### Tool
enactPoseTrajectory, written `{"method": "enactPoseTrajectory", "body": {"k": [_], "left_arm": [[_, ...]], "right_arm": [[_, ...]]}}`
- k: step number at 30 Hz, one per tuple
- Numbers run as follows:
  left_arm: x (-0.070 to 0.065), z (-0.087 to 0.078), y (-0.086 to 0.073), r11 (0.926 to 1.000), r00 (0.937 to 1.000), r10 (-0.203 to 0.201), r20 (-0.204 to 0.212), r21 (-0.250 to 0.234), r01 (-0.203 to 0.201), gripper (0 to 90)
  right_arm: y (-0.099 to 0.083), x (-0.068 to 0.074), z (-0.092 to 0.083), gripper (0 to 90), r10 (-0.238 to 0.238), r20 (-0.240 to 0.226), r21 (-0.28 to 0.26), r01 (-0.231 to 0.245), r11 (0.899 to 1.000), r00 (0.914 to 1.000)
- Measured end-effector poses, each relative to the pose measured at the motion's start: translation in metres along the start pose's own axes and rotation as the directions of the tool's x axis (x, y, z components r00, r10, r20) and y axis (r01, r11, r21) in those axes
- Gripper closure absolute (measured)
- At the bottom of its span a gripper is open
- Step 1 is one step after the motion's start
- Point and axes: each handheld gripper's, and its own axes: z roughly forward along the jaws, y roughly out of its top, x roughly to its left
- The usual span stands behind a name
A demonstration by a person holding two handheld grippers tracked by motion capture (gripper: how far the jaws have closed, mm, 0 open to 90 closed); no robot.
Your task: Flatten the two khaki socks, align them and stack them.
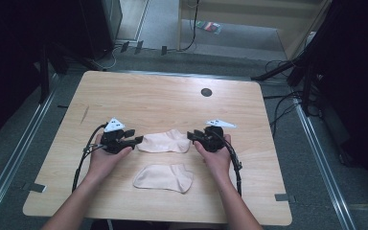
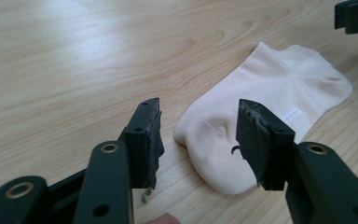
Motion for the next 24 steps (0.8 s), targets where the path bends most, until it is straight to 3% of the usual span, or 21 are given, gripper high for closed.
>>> {"method": "enactPoseTrajectory", "body": {"k": [2, 3, 4, 5, 7, 9, 11, 14, 15, 18, 20, 21, 22, 23, 24], "left_arm": [[-0.001, 0.006, -0.002, 0.9997, 0.9993, -0.016, -0.033, 0.016, 0.017, 53.3], [0.001, 0.008, -0.002, 0.9986, 0.9975, -0.049, -0.051, 0.019, 0.050, 53.7], [0.001, 0.008, -0.002, 0.9986, 0.9975, -0.049, -0.051, 0.019, 0.050, 53.5], [0.004, 0.009, -0.003, 0.9958, 0.9937, -0.087, -0.070, 0.022, 0.089, 53.5], [0.008, 0.008, -0.004, 0.9891, 0.9873, -0.144, -0.067, 0.024, 0.146, 53.4], [0.008, 0.008, -0.005, 0.9861, 0.9851, -0.161, -0.061, 0.033, 0.163, 53.3], [0.003, 0.010, -0.005, 0.9884, 0.9887, -0.139, -0.057, 0.054, 0.142, 53.0], [-0.001, 0.013, -0.005, 0.9878, 0.9892, -0.137, -0.052, 0.068, 0.140, 53.2], [-0.006, 0.015, -0.005, 0.9914, 0.9917, -0.104, -0.076, 0.073, 0.109, 54.2], [-0.010, 0.015, -0.005, 0.9937, 0.9915, -0.070, -0.109, 0.079, 0.079, 55.9], [-0.016, 0.015, -0.006, 0.9955, 0.9884, -0.026, -0.149, 0.087, 0.039, 58.1], [-0.019, 0.014, -0.008, 0.9955, 0.9856, 0.011, -0.169, 0.095, 0.005, 63.1], [-0.019, 0.014, -0.008, 0.9955, 0.9856, 0.011, -0.169, 0.095, 0.005, 66.5], [-0.021, 0.013, -0.010, 0.9951, 0.9851, 0.030, -0.169, 0.098, -0.013, 71.7], [-0.021, 0.012, -0.010, 0.9955, 0.9870, 0.028, -0.158, 0.094, -0.013, 71.7]], "right_arm": [[-0.001, 0.000, 0.010, 62.4, -0.023, 0.031, 0.007, 0.023, 1.000, 0.9993], [-0.002, 0.001, 0.018, 61.6, -0.044, 0.055, 0.012, 0.044, 0.999, 0.9975], [-0.002, 0.001, 0.018, 61.6, -0.044, 0.055, 0.012, 0.044, 0.999, 0.9975], [-0.002, 0.001, 0.020, 61.2, -0.043, 0.057, 0.011, 0.042, 0.999, 0.9975], [-0.002, 0.001, 0.025, 59.3, -0.032, 0.055, 0.005, 0.032, 0.999, 0.9980], [-0.004, 0.001, 0.027, 58.6, -0.037, 0.074, 0.019, 0.036, 0.999, 0.9966], [-0.005, 0.000, 0.029, 59.1, -0.043, 0.073, 0.025, 0.042, 0.999, 0.9964], [-0.007, 0.002, 0.029, 60.2, -0.053, 0.071, 0.033, 0.050, 0.998, 0.9961], [-0.009, 0.003, 0.030, 63.1, -0.070, 0.072, 0.038, 0.067, 0.997, 0.9950], [-0.011, 0.006, 0.031, 65.5, -0.103, 0.080, 0.049, 0.099, 0.994, 0.9914], [-0.014, 0.010, 0.032, 70.6, -0.141, 0.090, 0.058, 0.136, 0.989, 0.9860], [-0.016, 0.013, 0.030, 79.5, -0.171, 0.121, 0.065, 0.164, 0.984, 0.9779], [-0.016, 0.013, 0.030, 79.5, -0.171, 0.121, 0.065, 0.164, 0.984, 0.9779], [-0.017, 0.014, 0.028, 85.8, -0.164, 0.130, 0.068, 0.156, 0.985, 0.9779], [-0.017, 0.014, 0.028, 85.8, -0.164, 0.130, 0.068, 0.156, 0.985, 0.9779]]}}
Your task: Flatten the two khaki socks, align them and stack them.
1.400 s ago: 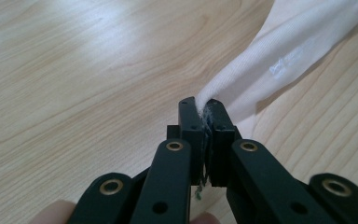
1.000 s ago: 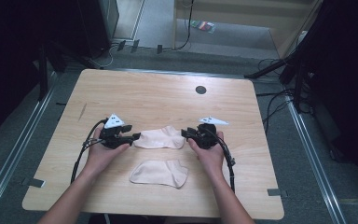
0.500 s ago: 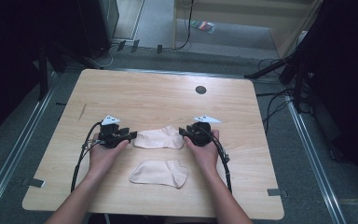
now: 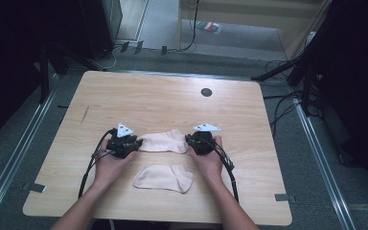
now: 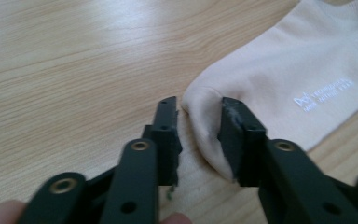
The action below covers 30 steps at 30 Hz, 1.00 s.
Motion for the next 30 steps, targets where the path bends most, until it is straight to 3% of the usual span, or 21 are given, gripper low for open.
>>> {"method": "enactPoseTrajectory", "body": {"k": [1, 2, 5, 7, 9, 11, 18, 19, 22, 25, 30], "left_arm": [[0.001, -0.002, -0.002, 0.9999, 0.9997, 0.014, 0.020, 0.000, -0.014, 82.2], [0.001, -0.002, -0.002, 0.9999, 0.9997, 0.014, 0.020, 0.000, -0.014, 86.4], [0.000, -0.002, -0.003, 0.9992, 0.9990, 0.039, 0.024, -0.008, -0.038, 88.2], [0.004, -0.003, -0.003, 0.9999, 0.9995, 0.008, 0.031, -0.006, -0.008, 88.8], [0.010, -0.006, -0.005, 0.9982, 0.9966, -0.051, 0.065, -0.029, 0.053, 89.0], [0.011, -0.011, -0.005, 0.9973, 0.9952, -0.057, 0.079, -0.041, 0.061, 89.0], [0.008, -0.042, 0.000, 0.9960, 0.9899, -0.022, 0.140, -0.082, 0.034, 89.0], [0.006, -0.048, -0.001, 0.9957, 0.9887, -0.015, 0.149, -0.088, 0.028, 89.0], [-0.001, -0.062, -0.006, 0.9958, 0.9870, 0.014, 0.160, -0.092, 0.001, 89.0], [-0.009, -0.077, -0.015, 0.9960, 0.9826, 0.038, 0.182, -0.086, -0.022, 89.2], [-0.020, -0.089, -0.033, 0.9966, 0.9793, 0.066, 0.191, -0.061, -0.056, 89.5]], "right_arm": [[-0.002, 0.001, -0.002, 87.3, 0.009, 0.017, 0.000, -0.009, 1.000, 0.9998], [-0.002, 0.001, -0.002, 87.3, 0.009, 0.017, 0.000, -0.009, 1.000, 0.9998], [-0.004, 0.002, -0.005, 87.8, 0.003, 0.033, -0.005, -0.003, 1.000, 0.9995], [-0.004, 0.001, -0.006, 87.9, 0.027, 0.023, -0.001, -0.027, 1.000, 0.9994], [-0.002, -0.003, -0.011, 87.9, 0.079, -0.038, -0.012, -0.080, 0.997, 0.9961], [-0.001, -0.004, -0.013, 87.9, 0.078, -0.046, -0.021, -0.079, 0.997, 0.9958], [0.012, 0.005, -0.050, 87.9, 0.062, -0.094, -0.072, -0.069, 0.995, 0.9936], [0.013, 0.009, -0.061, 87.9, 0.065, -0.104, -0.081, -0.073, 0.994, 0.9925], [0.010, 0.013, -0.072, 88.0, 0.066, -0.113, -0.082, -0.076, 0.994, 0.9914], [-0.002, 0.022, -0.092, 88.1, 0.049, -0.126, -0.064, -0.057, 0.996, 0.9909], [-0.023, 0.028, -0.106, 88.2, 0.042, -0.133, -0.041, -0.048, 0.998, 0.9903]]}}
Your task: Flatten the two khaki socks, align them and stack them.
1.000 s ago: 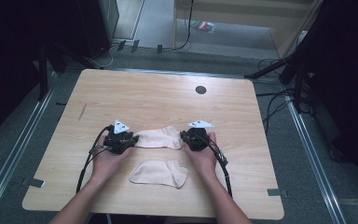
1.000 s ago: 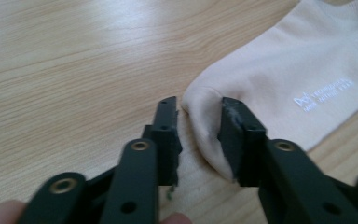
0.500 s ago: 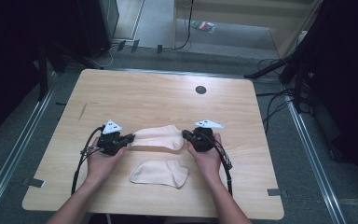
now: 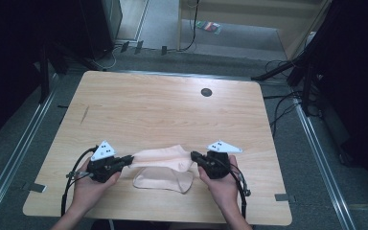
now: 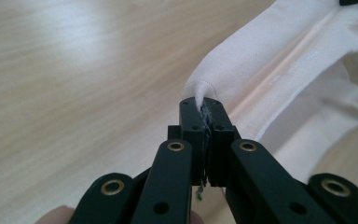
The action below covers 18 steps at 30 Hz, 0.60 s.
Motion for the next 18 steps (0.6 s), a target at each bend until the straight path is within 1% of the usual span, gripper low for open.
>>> {"method": "enactPoseTrajectory", "body": {"k": [1, 2, 3, 4, 5, 6, 7, 8, 9, 10, 11, 12, 13, 14, 15, 16, 17, 18], "left_arm": [[-0.004, -0.001, -0.004, 0.9997, 0.9998, 0.019, 0.005, 0.016, -0.019, 89.5], [-0.007, -0.001, -0.006, 0.9992, 0.9996, 0.029, 0.003, 0.026, -0.029, 89.5], [-0.014, 0.000, -0.012, 0.9974, 0.9984, 0.057, -0.003, 0.045, -0.057, 89.5], [-0.014, 0.000, -0.012, 0.9974, 0.9984, 0.057, -0.003, 0.045, -0.057, 89.5], [-0.016, 0.000, -0.016, 0.9965, 0.9981, 0.061, 0.005, 0.057, -0.061, 89.5], [-0.016, 0.000, -0.017, 0.9965, 0.9983, 0.059, 0.007, 0.058, -0.059, 89.5], [-0.017, 0.000, -0.019, 0.9968, 0.9984, 0.056, 0.007, 0.057, -0.056, 89.5], [-0.016, 0.000, -0.020, 0.9977, 0.9989, 0.044, 0.012, 0.050, -0.045, 89.4], [-0.014, 0.000, -0.019, 0.9981, 0.9986, 0.025, 0.047, 0.056, -0.027, 88.9], [-0.014, 0.000, -0.019, 0.9981, 0.9986, 0.025, 0.047, 0.056, -0.027, 88.5], [-0.014, 0.001, -0.020, 0.9970, 0.9981, 0.024, 0.056, 0.072, -0.028, 83.6], [-0.014, 0.003, -0.021, 0.9971, 0.9984, 0.025, 0.051, 0.071, -0.028, 83.6], [-0.015, 0.006, -0.024, 0.9979, 0.9995, 0.006, 0.033, 0.065, -0.008, 63.3], [-0.014, 0.008, -0.025, 0.9975, 0.9995, 0.002, 0.032, 0.070, -0.004, 63.3], [-0.014, 0.009, -0.026, 0.9974, 0.9993, -0.011, 0.036, 0.071, 0.009, 57.2], [-0.014, 0.008, -0.027, 0.9977, 0.9991, -0.017, 0.039, 0.066, 0.014, 52.9], [-0.013, 0.007, -0.026, 0.9986, 0.9987, -0.031, 0.041, 0.044, 0.029, 49.4], [-0.013, 0.007, -0.026, 0.9986, 0.9987, -0.031, 0.041, 0.044, 0.029, 49.4]], "right_arm": [[-0.010, 0.002, -0.004, 88.2, -0.007, 0.003, 0.016, 0.007, 1.000, 1.0000], [-0.010, 0.002, -0.004, 88.2, -0.007, 0.003, 0.016, 0.007, 1.000, 1.0000], [-0.019, 0.003, -0.007, 88.2, 0.004, 0.000, 0.028, -0.004, 1.000, 1.0000], [-0.019, 0.003, -0.007, 88.2, 0.004, 0.000, 0.028, -0.004, 1.000, 1.0000], [-0.022, 0.004, -0.007, 88.2, -0.001, 0.000, 0.036, 0.001, 0.999, 1.0000], [-0.027, 0.005, -0.007, 88.3, -0.010, 0.006, 0.046, 0.010, 0.999, 0.9999], [-0.028, 0.005, -0.007, 88.2, -0.005, 0.006, 0.049, 0.005, 0.999, 1.0000], [-0.031, 0.005, -0.007, 88.2, 0.001, -0.003, 0.050, 0.000, 0.999, 1.0000], [-0.033, 0.007, -0.007, 88.2, -0.006, -0.008, 0.044, 0.006, 0.999, 0.9999], [-0.033, 0.007, -0.007, 88.2, -0.006, -0.008, 0.044, 0.006, 0.999, 0.9999], [-0.035, 0.008, -0.005, 87.2, -0.016, -0.023, 0.050, 0.017, 0.999, 0.9996], [-0.035, 0.008, -0.005, 87.2, -0.016, -0.023, 0.050, 0.017, 0.999, 0.9996], [-0.037, 0.009, -0.001, 78.1, -0.024, -0.031, 0.054, 0.026, 0.998, 0.9992], [-0.037, 0.009, -0.001, 78.1, -0.024, -0.031, 0.054, 0.026, 0.998, 0.9992], [-0.039, 0.008, 0.000, 71.7, -0.020, -0.029, 0.050, 0.021, 0.999, 0.9994], [-0.040, 0.007, 0.002, 67.4, -0.004, -0.042, 0.055, 0.007, 0.998, 0.9991], [-0.043, 0.007, 0.003, 60.7, 0.009, -0.054, 0.048, -0.006, 0.999, 0.9985], [-0.043, 0.007, 0.003, 60.7, 0.009, -0.054, 0.048, -0.006, 0.999, 0.9985]]}}
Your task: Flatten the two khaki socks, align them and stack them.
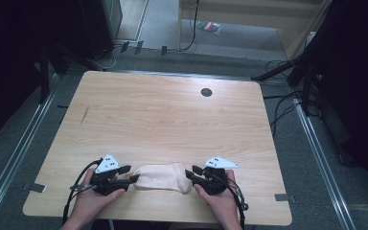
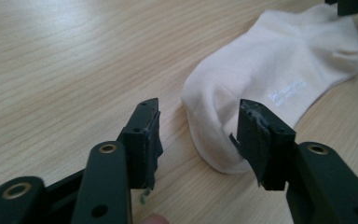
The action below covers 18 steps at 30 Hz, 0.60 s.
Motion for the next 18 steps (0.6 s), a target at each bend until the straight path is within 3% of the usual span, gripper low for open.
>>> {"method": "enactPoseTrajectory", "body": {"k": [2, 6, 9, 10, 11, 12, 13, 15, 18], "left_arm": [[0.002, -0.004, 0.001, 0.9989, 0.9987, -0.034, 0.037, -0.032, 0.035, 50.0], [0.004, -0.008, 0.001, 0.9948, 0.9961, -0.055, 0.068, -0.082, 0.061, 55.6], [0.005, -0.006, 0.000, 0.9957, 0.9950, -0.065, 0.076, -0.061, 0.070, 67.6], [0.005, -0.004, -0.001, 0.9959, 0.9940, -0.071, 0.083, -0.050, 0.075, 67.6], [0.005, 0.000, -0.003, 0.9965, 0.9911, -0.078, 0.108, -0.020, 0.081, 74.3], [0.005, 0.000, -0.003, 0.9965, 0.9911, -0.078, 0.108, -0.020, 0.081, 77.7], [0.002, 0.004, -0.003, 0.9981, 0.9942, -0.062, 0.089, 0.000, 0.062, 77.7], [0.000, 0.007, -0.004, 0.9994, 0.9975, -0.029, 0.065, 0.021, 0.028, 86.6], [-0.001, 0.003, -0.001, 0.9997, 0.9977, -0.023, 0.063, 0.007, 0.022, 88.7]], "right_arm": [[-0.001, 0.001, -0.001, 59.8, 0.005, 0.002, -0.009, -0.004, 1.000, 1.0000], [-0.002, -0.001, -0.004, 62.0, 0.031, 0.011, -0.018, -0.031, 0.999, 0.9995], [-0.005, -0.002, -0.003, 63.8, 0.076, 0.009, 0.000, -0.076, 0.997, 0.9971], [-0.005, -0.002, -0.003, 63.8, 0.076, 0.009, 0.000, -0.076, 0.997, 0.9971], [-0.007, -0.001, -0.001, 69.9, 0.065, 0.012, 0.018, -0.065, 0.998, 0.9978], [-0.007, -0.001, -0.001, 69.9, 0.065, 0.012, 0.018, -0.065, 0.998, 0.9978], [-0.008, -0.001, -0.001, 74.3, 0.063, 0.016, 0.023, -0.064, 0.998, 0.9979], [-0.008, -0.001, 0.001, 84.4, 0.064, 0.025, 0.022, -0.065, 0.998, 0.9976], [-0.006, 0.002, -0.001, 86.1, 0.063, 0.014, 0.009, -0.063, 0.998, 0.9979]]}}
